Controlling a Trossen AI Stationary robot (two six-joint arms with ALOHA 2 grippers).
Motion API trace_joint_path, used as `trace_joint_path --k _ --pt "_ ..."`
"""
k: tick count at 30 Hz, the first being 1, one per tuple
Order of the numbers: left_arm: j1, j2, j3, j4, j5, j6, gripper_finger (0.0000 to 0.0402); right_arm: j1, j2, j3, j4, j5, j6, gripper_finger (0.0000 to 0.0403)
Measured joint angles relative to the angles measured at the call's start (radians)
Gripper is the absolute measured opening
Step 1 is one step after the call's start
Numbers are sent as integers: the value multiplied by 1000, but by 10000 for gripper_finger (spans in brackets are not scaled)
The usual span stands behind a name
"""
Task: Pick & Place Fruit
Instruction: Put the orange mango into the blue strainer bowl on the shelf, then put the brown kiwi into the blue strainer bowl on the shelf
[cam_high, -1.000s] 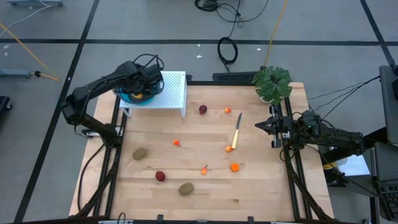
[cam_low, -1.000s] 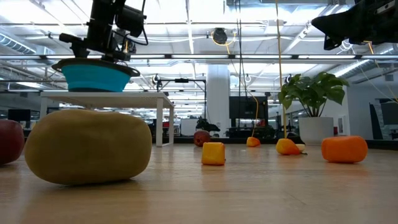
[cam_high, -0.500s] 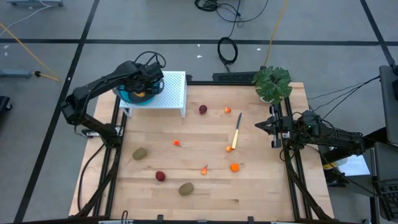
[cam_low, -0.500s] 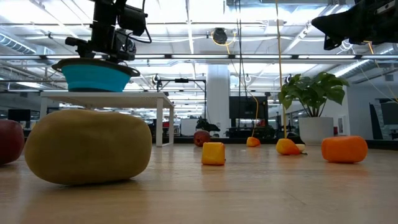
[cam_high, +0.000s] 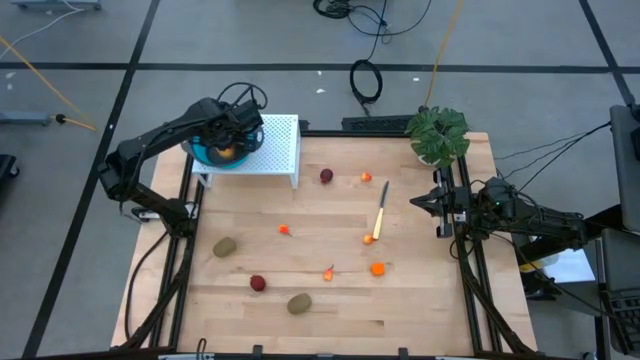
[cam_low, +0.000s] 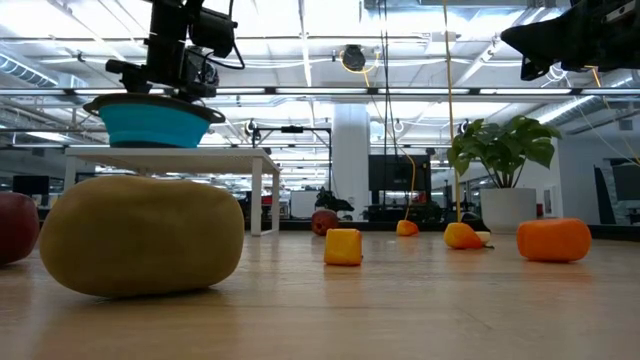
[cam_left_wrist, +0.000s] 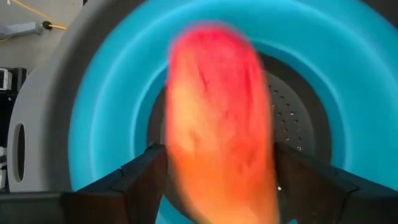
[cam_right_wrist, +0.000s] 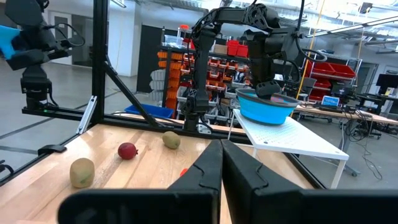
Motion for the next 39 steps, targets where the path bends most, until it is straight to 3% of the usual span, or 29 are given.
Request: trace_joint_path --k 6,12,20,29,39 --pt "7 -2 2 0 -8 43 328 0 0 0 0 0 0 0" --pt "24 -49 52 -3 -51 64 324 0 0 0 0 0 0 0" --pt "-50 -95 114 38 -26 72 268 0 0 0 1 0 0 0" --pt "-249 -100 116 117 33 103 188 0 0 0 1 0 0 0" --pt "-466 -100 116 163 40 -8 99 0 0 0 1 -1 0 0"
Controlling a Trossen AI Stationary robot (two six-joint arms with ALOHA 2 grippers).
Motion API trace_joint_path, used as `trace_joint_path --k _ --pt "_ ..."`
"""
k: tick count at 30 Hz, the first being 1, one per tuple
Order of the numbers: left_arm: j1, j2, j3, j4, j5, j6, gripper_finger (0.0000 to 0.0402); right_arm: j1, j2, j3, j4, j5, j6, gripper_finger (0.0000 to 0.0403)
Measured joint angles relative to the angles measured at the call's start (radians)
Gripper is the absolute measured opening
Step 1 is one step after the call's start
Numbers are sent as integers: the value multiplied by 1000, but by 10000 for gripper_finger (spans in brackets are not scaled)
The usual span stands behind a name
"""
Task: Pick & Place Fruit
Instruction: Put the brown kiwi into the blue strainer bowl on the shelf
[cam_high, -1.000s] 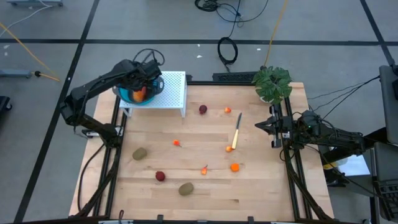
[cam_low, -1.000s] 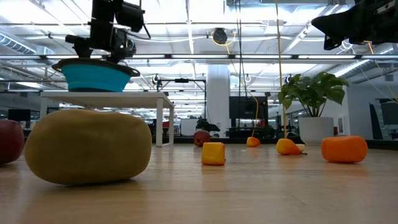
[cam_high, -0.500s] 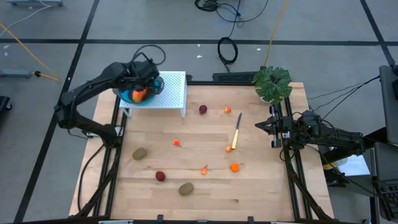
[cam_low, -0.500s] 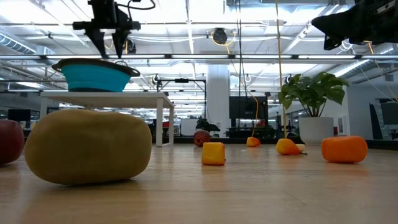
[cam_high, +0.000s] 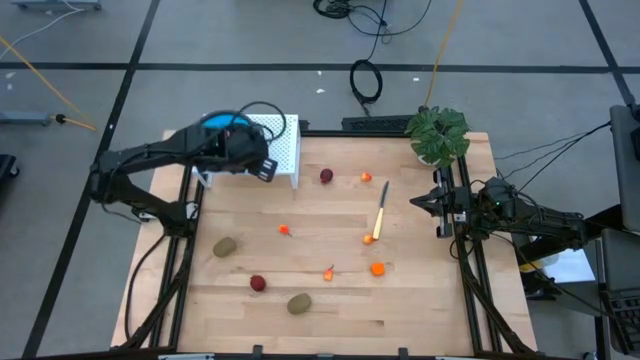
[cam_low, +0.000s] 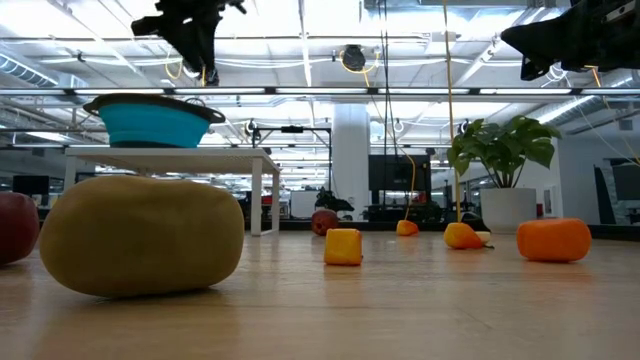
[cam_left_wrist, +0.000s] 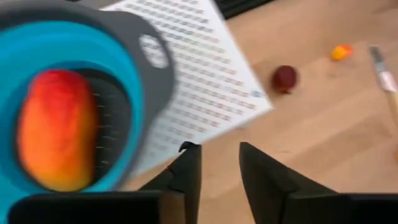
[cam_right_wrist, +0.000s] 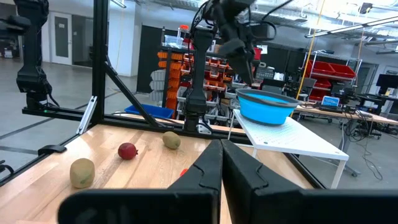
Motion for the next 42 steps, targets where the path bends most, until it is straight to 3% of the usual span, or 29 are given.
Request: trace_joint_path --k 12,21,31,42 --pt "-229 1 0 83 0 -162 3 0 0 0 0 -4 0 0" --pt "-387 24 1 77 61 -249 4 0 0 0 -1 -4 0 0" --pt "-526 155 1 30 167 -291 3 0 0 0 -2 -5 0 0" --pt "-602 276 -6 -172 214 -440 11 0 0 0 -2 -7 0 0"
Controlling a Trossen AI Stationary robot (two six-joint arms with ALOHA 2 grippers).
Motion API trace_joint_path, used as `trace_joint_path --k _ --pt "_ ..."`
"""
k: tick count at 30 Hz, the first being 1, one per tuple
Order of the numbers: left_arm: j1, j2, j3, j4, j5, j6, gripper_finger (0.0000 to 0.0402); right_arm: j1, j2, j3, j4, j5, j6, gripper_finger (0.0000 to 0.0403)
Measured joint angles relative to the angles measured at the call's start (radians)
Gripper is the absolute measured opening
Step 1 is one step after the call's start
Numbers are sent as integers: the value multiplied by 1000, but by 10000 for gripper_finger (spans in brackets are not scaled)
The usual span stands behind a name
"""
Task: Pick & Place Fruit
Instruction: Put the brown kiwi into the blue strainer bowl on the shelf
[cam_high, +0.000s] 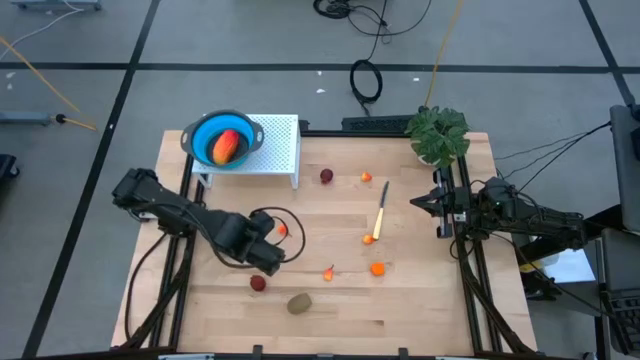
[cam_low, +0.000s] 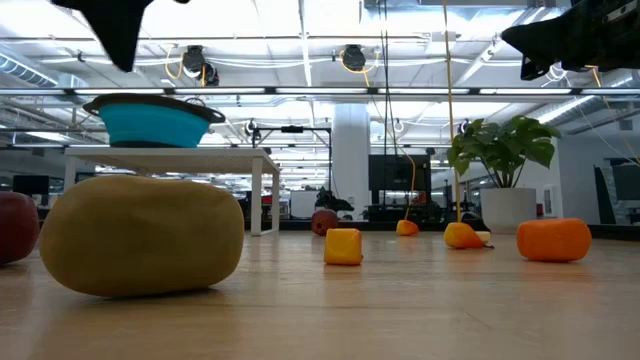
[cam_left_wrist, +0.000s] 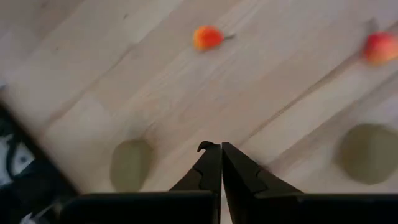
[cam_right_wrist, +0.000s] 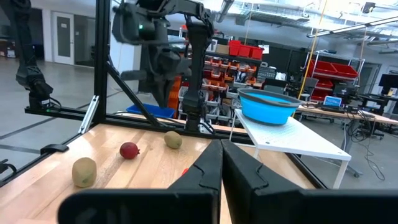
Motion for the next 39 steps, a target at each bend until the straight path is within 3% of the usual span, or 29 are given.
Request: trace_joint_path --k 10,14,27,32,39 --pt "6 -45 -179 90 80 -9 2 0 0 0 0 0 0 0" --pt "11 -116 -297 181 99 -4 2 0 0 0 1 1 0 0" --pt "12 -393 -562 198 117 -22 2 0 0 0 1 3 0 0" --pt "12 -500 -668 304 135 12 4 0 0 0 2 4 1 0" --pt "12 -558 -763 351 148 6 14 0 0 0 2 7 3 0"
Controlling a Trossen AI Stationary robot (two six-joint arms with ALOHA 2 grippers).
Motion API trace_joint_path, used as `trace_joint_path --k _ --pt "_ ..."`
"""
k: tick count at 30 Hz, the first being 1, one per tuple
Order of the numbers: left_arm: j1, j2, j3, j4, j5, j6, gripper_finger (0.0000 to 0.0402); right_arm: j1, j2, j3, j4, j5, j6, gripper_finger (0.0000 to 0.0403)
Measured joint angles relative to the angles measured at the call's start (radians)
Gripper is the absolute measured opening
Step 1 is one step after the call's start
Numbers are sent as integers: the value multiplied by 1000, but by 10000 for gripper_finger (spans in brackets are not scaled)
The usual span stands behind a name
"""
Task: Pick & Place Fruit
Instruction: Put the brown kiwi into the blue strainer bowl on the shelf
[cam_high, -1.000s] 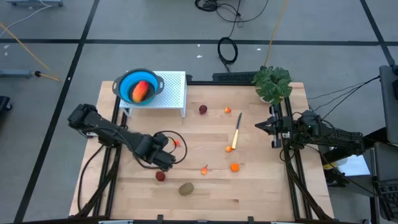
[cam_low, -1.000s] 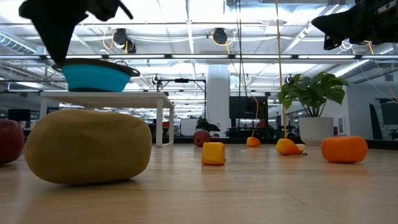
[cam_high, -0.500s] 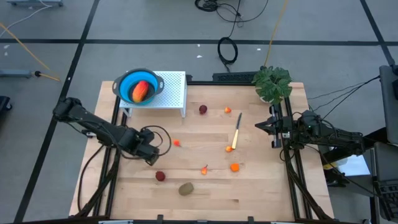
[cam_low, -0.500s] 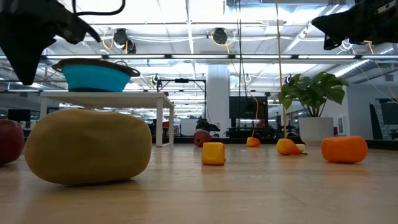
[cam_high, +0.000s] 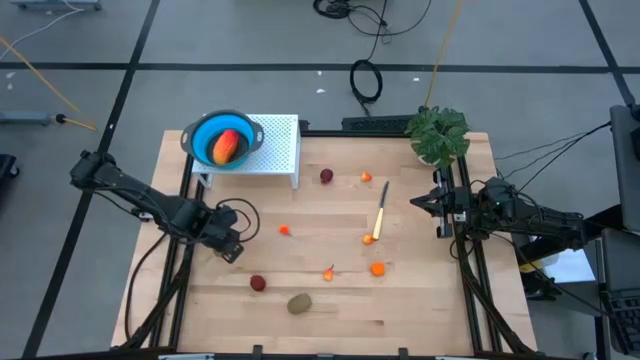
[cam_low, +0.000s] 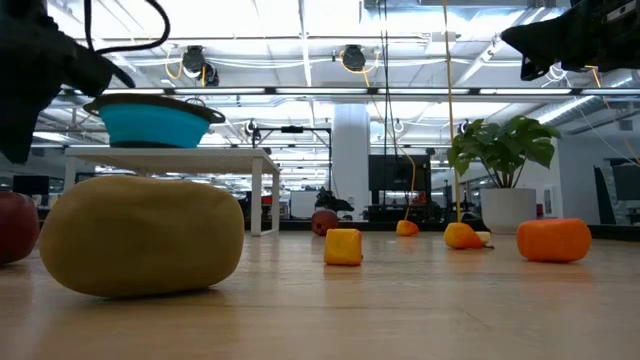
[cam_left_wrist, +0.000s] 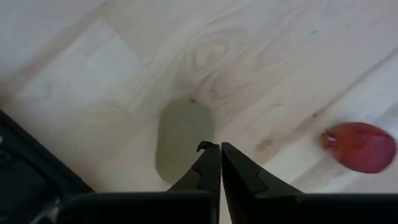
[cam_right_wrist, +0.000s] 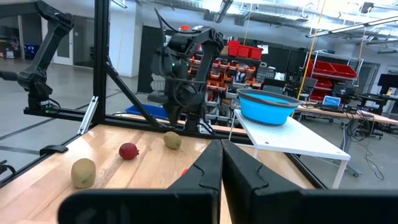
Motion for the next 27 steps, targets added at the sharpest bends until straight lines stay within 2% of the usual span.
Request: trace_joint_path --k 5,10,14,23,27 --pt "0 0 -21 2 0 48 40 0 0 0 0 0 0 0" --pt "0 0 -21 3 -7 60 88 0 0 0 0 28 1 0" --pt "0 0 -21 -1 -7 57 140 0 0 0 0 81 1 0" --pt "0 1 -21 -5 -7 50 273 0 0 0 0 79 1 0" --pt "-2 1 -21 -5 -7 57 315 0 0 0 0 79 1 0"
